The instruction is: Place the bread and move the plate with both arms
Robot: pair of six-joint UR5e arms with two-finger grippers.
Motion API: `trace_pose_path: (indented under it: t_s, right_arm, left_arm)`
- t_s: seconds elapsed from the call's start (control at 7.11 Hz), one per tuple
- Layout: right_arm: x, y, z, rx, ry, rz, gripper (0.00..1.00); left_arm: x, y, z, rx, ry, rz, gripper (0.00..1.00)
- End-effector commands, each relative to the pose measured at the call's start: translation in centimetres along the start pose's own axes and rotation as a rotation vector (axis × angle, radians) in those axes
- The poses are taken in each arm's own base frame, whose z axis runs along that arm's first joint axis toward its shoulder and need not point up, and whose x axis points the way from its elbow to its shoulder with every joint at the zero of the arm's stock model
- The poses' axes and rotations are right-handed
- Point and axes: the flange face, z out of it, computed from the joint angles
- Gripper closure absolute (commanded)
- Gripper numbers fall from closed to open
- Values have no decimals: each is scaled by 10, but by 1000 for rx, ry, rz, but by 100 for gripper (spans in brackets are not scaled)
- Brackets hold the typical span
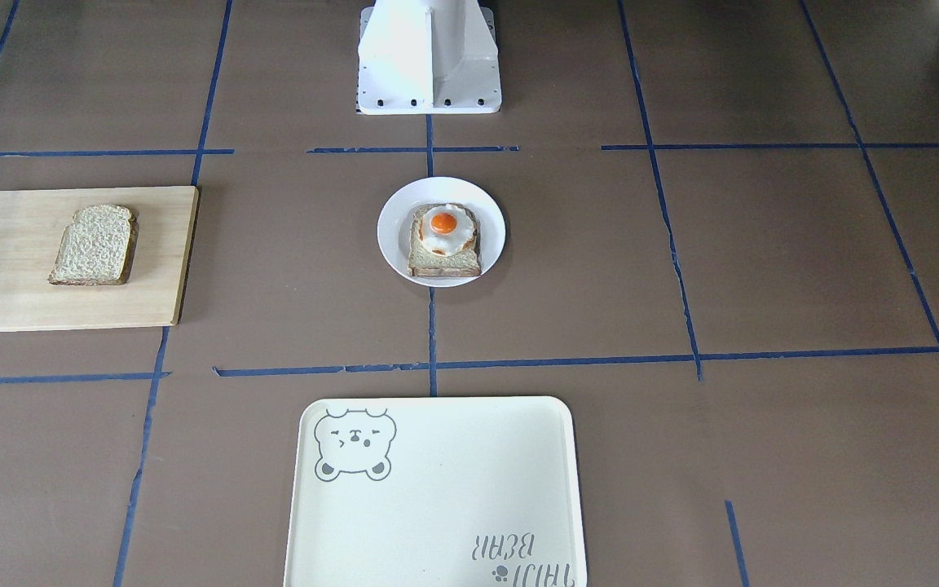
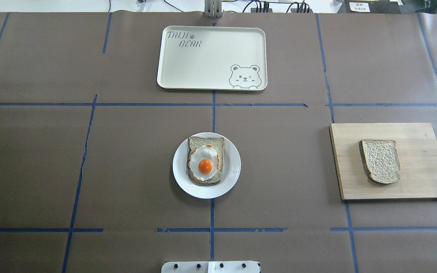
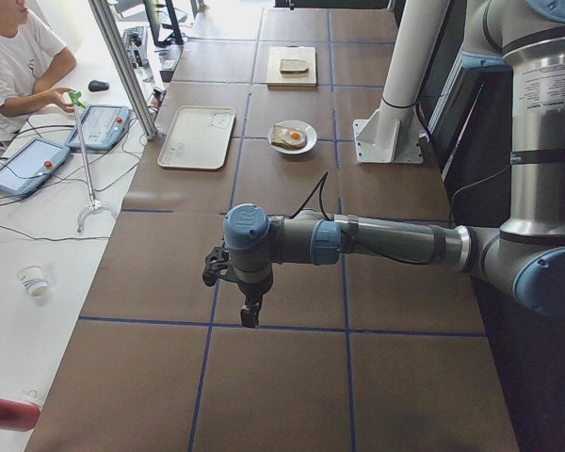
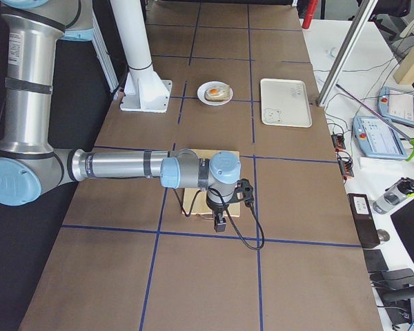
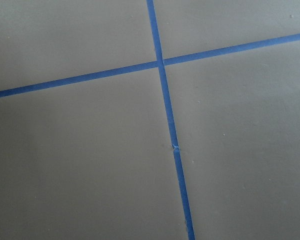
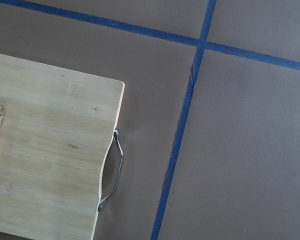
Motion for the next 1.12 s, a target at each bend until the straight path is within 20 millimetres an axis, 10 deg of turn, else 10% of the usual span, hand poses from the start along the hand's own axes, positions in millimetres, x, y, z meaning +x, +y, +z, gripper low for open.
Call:
trace_pose_path:
  t_s: [0.0,0.98]
  right_arm:
    - [1,1,1,-3,-1,0,0]
    - [-33,-11,26,-2,-216,30,0]
  left_arm:
    - [3,-1,-2,15,-2,19,0]
    - [7,-2,8,-4,1,26,0]
